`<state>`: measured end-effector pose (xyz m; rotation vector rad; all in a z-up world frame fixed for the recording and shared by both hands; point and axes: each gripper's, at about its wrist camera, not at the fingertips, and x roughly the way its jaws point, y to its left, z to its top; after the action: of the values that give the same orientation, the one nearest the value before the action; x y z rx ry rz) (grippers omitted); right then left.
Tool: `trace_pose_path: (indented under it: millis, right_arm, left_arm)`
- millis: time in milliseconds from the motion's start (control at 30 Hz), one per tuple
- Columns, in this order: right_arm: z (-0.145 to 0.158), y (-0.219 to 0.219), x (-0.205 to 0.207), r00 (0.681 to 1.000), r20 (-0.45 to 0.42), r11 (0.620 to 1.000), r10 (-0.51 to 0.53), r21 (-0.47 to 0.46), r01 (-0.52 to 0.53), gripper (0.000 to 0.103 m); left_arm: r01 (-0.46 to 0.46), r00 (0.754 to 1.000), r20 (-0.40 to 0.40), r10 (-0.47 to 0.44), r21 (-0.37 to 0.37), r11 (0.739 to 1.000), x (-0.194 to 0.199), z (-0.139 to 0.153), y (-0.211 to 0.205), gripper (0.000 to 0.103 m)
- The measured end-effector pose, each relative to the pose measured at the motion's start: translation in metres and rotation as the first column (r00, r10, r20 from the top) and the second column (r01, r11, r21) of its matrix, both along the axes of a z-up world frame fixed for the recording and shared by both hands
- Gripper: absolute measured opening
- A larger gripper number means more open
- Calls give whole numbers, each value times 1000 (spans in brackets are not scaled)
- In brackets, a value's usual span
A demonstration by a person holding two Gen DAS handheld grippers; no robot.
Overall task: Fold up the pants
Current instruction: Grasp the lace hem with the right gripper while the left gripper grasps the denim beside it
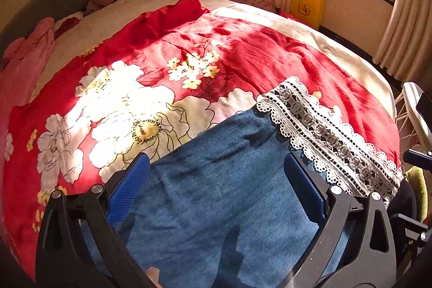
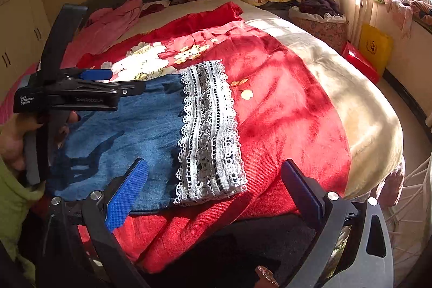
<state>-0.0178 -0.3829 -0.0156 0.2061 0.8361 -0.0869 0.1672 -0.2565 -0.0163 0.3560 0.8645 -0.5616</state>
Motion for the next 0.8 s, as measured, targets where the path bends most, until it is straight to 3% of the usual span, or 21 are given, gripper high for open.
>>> trace_pose_path:
  millis: [233,433,467,500,533,567,700,733,800]
  right_arm:
    - [-12,0,17,1000,-28,1000,-3,21,3,98]
    - [-18,-2,21,999,-38,999,4,52,-2,98]
    - [-19,-3,21,999,-36,998,3,62,0,94]
    - [-20,-5,21,999,-33,997,1,72,1,88]
    - [-20,-6,20,1000,-29,997,0,81,3,69]
    - [-20,-6,19,1000,-26,996,0,89,2,57]
    - [-16,-2,18,999,2,995,37,94,-37,53]
    - [-17,0,22,999,-6,995,46,93,-46,53]
    - [-21,1,29,998,-38,994,57,100,-53,54]
  left_arm:
    - [33,997,-63,-35,-32,999,32,-18,-20,93]
    - [116,982,-144,-125,-71,991,38,-37,-35,84]
    - [129,980,-146,-138,-71,989,38,-41,-38,83]
    - [143,978,-145,-151,-67,988,37,-45,-40,79]
    - [147,977,-146,-156,-70,987,36,-47,-41,74]
    - [148,976,-148,-158,-78,986,36,-48,-41,72]
    - [161,971,-159,-180,-129,979,29,-41,-41,36]
    - [165,969,-164,-186,-134,977,27,-39,-42,31]
    - [169,969,-162,-187,-118,979,26,-40,-45,31]
